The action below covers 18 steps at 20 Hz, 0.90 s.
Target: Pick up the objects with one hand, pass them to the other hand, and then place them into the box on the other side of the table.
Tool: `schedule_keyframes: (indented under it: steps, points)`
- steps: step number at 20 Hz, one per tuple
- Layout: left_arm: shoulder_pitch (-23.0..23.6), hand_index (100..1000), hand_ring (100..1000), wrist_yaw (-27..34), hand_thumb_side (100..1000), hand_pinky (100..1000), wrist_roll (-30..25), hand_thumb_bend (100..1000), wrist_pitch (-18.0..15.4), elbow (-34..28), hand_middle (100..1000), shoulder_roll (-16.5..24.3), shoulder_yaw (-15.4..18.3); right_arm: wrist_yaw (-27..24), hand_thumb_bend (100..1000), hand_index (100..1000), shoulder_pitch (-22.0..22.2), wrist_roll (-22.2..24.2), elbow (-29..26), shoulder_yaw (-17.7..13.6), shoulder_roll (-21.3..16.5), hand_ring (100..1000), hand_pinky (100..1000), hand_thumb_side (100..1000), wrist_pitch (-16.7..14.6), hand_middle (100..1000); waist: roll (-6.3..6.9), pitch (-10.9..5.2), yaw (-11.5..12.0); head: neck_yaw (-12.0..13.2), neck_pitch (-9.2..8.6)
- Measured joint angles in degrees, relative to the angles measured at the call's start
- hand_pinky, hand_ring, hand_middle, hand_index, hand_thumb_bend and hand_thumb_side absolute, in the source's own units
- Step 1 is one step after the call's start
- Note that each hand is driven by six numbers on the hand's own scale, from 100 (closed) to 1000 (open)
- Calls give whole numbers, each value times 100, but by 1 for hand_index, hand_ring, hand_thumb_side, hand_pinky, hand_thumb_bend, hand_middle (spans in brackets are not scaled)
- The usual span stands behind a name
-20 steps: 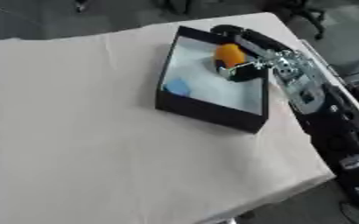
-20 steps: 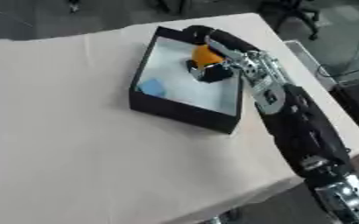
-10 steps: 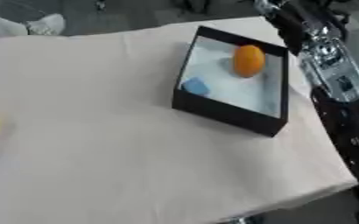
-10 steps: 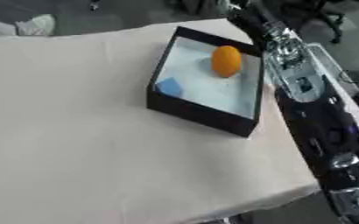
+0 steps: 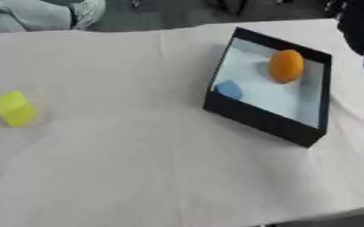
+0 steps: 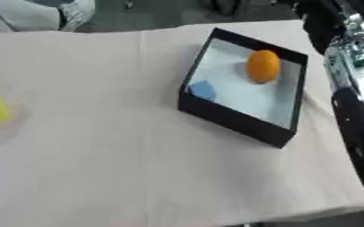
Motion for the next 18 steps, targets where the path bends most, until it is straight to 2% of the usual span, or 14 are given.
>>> schedule_keyframes:
  steps: [3,6,11,14,15,16,18]
  points:
    - [-449,900,844,159,273,920,-999,672,28,543,784,54,-185,40,100,1000,28,-30,-1,-4,0,1000,1000,523,39,1000,0,0,-2,27,1]
    - [-926,905,865,56,254,929,-1961,722,-94,1191,800,50,-375,52,100,1000,62,-28,-1,-13,0,1000,1000,521,68,1000,0,-1,-2,36,4]
    - [-1555,906,883,-554,173,929,-3352,737,-655,2241,805,-187,-599,138,100,1000,69,5,-1,-11,0,1000,1000,518,130,1000,0,-5,16,91,44]
    - [-1780,905,890,-854,108,928,-3920,741,-1062,2730,808,-379,-638,175,100,1000,101,26,-1,-6,0,1000,1000,517,151,1000,0,-11,16,119,48]
    - [-1834,898,891,-952,100,926,-4045,702,-1182,2894,807,-441,-644,187,100,1000,110,32,0,-3,0,1000,1000,517,157,1000,0,-16,13,124,48]
    - [-1885,897,891,-1049,100,926,-4133,732,-1274,3043,806,-500,-646,191,100,1000,110,40,0,1,0,1000,1000,516,163,1000,0,-22,13,127,48]
    - [-1977,878,891,-1259,100,924,-4239,706,-1418,3329,802,-608,-645,201,100,1000,110,52,0,2,0,1000,1000,518,173,1000,0,-28,9,141,49]
